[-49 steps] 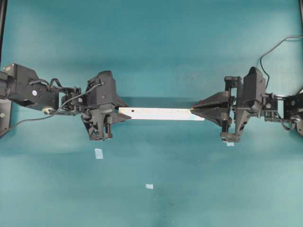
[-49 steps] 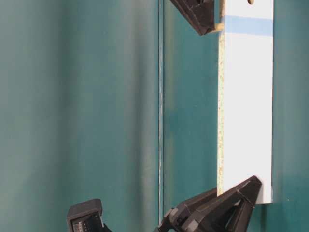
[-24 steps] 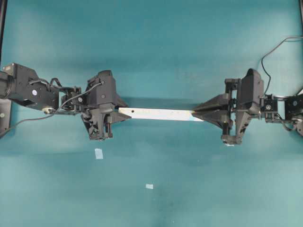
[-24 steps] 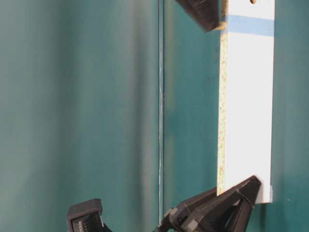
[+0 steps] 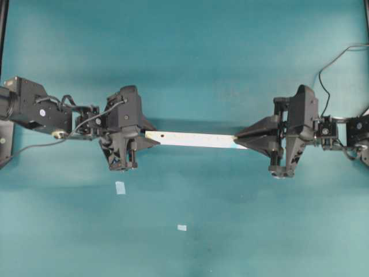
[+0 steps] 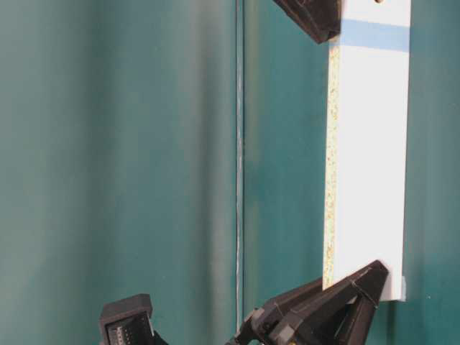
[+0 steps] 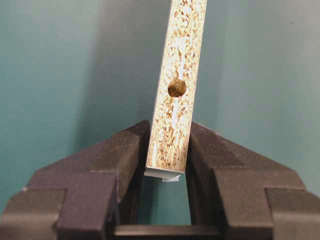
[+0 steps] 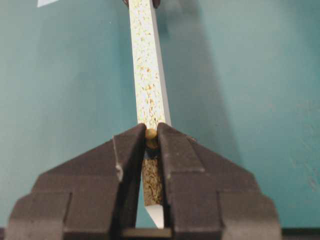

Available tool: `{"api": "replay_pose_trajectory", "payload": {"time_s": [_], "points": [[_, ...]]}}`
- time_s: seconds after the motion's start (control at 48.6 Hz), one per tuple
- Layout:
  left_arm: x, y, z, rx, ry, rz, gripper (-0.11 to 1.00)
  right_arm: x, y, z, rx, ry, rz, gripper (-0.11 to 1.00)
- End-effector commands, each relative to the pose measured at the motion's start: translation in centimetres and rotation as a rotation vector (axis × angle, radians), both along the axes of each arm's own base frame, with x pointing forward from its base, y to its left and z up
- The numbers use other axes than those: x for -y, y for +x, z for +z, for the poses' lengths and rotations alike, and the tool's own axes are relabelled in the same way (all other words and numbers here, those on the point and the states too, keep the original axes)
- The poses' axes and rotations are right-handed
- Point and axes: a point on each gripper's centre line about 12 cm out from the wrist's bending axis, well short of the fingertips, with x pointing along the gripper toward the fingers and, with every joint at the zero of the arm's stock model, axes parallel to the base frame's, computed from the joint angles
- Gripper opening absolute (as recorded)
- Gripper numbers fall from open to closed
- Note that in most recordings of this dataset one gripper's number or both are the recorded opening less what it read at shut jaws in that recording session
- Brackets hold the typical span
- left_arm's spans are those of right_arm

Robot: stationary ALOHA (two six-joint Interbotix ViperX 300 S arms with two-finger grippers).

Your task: Insert the rod into the hole on the wooden board.

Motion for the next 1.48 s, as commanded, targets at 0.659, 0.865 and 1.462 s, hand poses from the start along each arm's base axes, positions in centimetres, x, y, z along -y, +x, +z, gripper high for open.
{"api": "replay_pose_trajectory", "payload": {"time_s": [0.659,0.865,1.462], "points": [[-0.2,0.3,0.7,0.019,-0.004,0.009,0.33,-1.1,0.2,0.6,-0.133,0.01,0.068,0.12],[-0.3,0.3,0.7,0.019,-0.004,0.01,0.33,-1.1,0.3,0.5,-0.162,0.013,0.07,0.12],[-0.2,0.3,0.7,0.019,-0.004,0.009,0.33,0.3,-1.2,6.4,0.045,-0.03,0.049,0.88]]}}
